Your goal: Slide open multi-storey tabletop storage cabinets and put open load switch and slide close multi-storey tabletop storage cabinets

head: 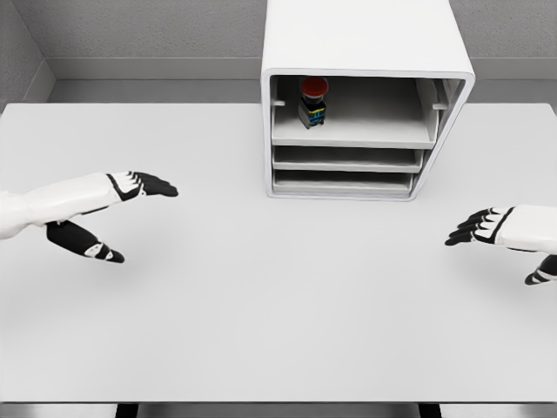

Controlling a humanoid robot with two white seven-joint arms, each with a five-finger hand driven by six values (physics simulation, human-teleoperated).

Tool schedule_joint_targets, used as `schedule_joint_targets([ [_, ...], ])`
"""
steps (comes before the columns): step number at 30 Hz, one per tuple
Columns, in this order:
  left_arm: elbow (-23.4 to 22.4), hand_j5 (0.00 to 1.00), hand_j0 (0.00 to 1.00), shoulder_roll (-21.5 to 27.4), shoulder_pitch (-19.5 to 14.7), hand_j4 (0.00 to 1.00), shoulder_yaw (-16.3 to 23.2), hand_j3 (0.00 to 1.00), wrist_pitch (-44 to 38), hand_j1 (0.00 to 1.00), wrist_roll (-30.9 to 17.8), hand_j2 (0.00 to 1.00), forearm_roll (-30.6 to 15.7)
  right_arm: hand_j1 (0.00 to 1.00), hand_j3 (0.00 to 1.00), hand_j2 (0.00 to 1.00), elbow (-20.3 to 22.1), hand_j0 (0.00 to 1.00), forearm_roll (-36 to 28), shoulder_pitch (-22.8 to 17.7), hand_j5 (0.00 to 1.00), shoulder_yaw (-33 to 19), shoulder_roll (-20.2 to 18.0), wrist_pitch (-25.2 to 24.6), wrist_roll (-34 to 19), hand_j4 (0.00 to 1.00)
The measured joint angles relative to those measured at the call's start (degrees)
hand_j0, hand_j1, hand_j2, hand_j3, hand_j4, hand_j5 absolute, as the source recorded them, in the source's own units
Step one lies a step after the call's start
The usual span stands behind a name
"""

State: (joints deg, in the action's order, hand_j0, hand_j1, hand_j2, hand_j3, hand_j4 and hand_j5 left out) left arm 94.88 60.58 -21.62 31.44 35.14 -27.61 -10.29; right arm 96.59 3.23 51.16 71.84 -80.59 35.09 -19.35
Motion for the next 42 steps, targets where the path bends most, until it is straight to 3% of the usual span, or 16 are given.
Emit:
schedule_joint_targets([
  [12, -0.14, 1.0, 1.0, -0.01, 0.0, 1.0, -0.73, 1.0, -0.01, 1.0, -0.01, 1.0, 0.27, 1.0, 1.0, 1.0, 0.16, 1.0, 0.02, 0.16, 1.0, -0.55, 1.88, -0.01, -0.42, 1.0],
  [17, -0.15, 1.0, 1.0, -0.01, 0.0, 1.0, -0.74, 1.0, -0.01, 1.0, -0.02, 1.0, 0.28, 1.0, 1.0, 1.0, 0.24, 1.0, -0.19, 2.18, 1.0, -1.01, 8.64, -0.01, 0.03, 1.0],
  [18, -0.15, 1.0, 1.0, -0.01, 0.0, 1.0, -0.74, 1.0, -0.01, 1.0, -0.02, 1.0, 0.28, 0.85, 0.85, 0.85, 0.23, 0.85, -0.23, 2.27, 0.85, -1.02, 10.03, -0.01, -0.06, 0.85],
  [20, -0.15, 1.0, 1.0, -0.02, 0.0, 1.0, -0.73, 1.0, -0.01, 1.0, -0.06, 1.0, 0.29, 0.75, 0.75, 0.75, 0.17, 0.75, -0.33, 3.5, 0.75, -1.07, 12.41, -0.01, -0.2, 0.75],
  [26, -0.15, 1.0, 1.0, -0.09, -0.09, 1.0, -0.74, 1.0, -0.01, 1.0, -0.1, 1.0, 0.29, 0.75, 0.75, 0.75, -0.61, 0.75, -0.72, 6.23, 0.75, -1.03, 18.22, 0.0, -0.41, 0.75],
  [42, -0.15, 1.0, 1.0, -0.09, -0.09, 1.0, -0.89, 1.0, -0.01, 1.0, -0.61, 1.0, 1.09, 0.76, 0.76, 0.76, -13.39, 0.76, -1.47, 8.78, 0.76, 0.03, 29.7, 0.02, -4.5, 0.76],
])
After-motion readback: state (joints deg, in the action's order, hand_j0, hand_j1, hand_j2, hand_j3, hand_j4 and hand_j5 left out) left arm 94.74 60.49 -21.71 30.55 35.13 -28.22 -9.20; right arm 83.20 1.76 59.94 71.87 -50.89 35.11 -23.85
